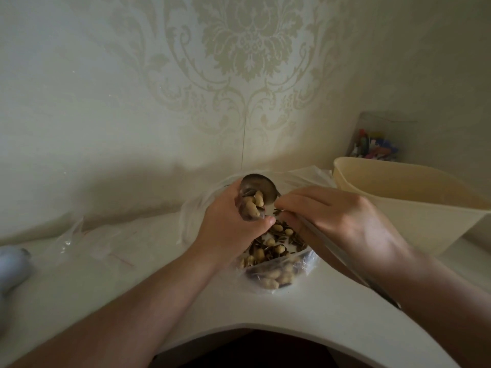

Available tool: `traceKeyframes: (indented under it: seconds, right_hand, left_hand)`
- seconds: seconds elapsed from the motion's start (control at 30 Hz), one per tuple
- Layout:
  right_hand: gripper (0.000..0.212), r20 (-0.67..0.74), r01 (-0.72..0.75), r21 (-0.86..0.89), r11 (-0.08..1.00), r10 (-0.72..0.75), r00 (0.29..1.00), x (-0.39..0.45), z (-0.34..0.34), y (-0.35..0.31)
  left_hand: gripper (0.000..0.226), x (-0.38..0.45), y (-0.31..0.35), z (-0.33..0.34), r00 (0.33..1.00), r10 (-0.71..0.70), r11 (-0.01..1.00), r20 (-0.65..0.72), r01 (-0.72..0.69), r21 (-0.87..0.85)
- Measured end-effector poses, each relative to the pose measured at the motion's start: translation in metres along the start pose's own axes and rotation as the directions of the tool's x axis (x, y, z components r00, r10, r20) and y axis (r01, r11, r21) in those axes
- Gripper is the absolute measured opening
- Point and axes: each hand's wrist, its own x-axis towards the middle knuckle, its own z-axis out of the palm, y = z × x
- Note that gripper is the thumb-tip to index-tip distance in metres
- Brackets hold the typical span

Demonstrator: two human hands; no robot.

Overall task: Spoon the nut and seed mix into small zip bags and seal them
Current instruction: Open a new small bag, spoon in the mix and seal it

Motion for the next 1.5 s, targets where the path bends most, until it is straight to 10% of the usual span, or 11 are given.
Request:
traceKeyframes:
  seconds: [0.43, 1.17, 1.5]
  right_hand:
    - [0.027, -0.017, -0.018, -0.039, 0.999, 0.017, 1.000, -0.002, 0.011, -0.006]
    - [0.013, 0.006, -0.349, 0.179, 0.920, 0.354, 0.935, -0.029, 0.018, 0.004]
    - [0.021, 0.141, -0.619, 0.161, 0.769, 0.603, 0.785, -0.025, 0.015, 0.020]
  left_hand:
    - [0.082, 0.006, -0.006, 0.003, 0.994, -0.067, 0.998, -0.088, 0.067, 0.008]
    - [0.039, -0.002, -0.007, -0.007, 0.992, -0.109, 0.867, 0.067, 0.062, 0.495]
    - [0.024, -0.001, 0.025, -0.039, 0.974, -0.188, 0.930, 0.122, 0.137, 0.341]
